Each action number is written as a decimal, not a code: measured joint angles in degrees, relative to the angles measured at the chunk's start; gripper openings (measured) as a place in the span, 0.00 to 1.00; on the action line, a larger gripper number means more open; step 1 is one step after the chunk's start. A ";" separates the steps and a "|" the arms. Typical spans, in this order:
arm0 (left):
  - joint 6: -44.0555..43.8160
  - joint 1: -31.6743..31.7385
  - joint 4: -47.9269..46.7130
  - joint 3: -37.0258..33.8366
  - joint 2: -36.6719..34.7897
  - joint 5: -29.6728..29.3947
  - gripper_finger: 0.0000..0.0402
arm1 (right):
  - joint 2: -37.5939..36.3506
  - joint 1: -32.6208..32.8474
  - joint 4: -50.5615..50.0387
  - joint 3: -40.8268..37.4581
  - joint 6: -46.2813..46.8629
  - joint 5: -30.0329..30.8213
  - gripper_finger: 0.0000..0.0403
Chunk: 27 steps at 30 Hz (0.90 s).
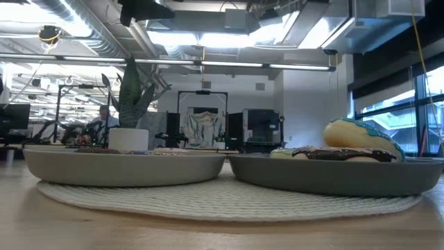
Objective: Pick & Place donuts
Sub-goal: Put the small yellow donut on the light gray plate
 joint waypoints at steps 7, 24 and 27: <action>-0.12 0.00 0.12 0.00 -0.04 -0.02 0.61 | 1.21 -0.02 0.29 0.07 0.00 -0.20 0.39; -0.03 0.00 0.11 0.00 -0.04 -0.04 0.61 | -2.55 -0.87 -3.14 0.02 -5.86 -4.50 0.17; 0.08 0.00 0.11 0.00 -0.04 -0.04 0.61 | -6.75 -2.89 -4.15 0.02 -7.92 -2.80 0.19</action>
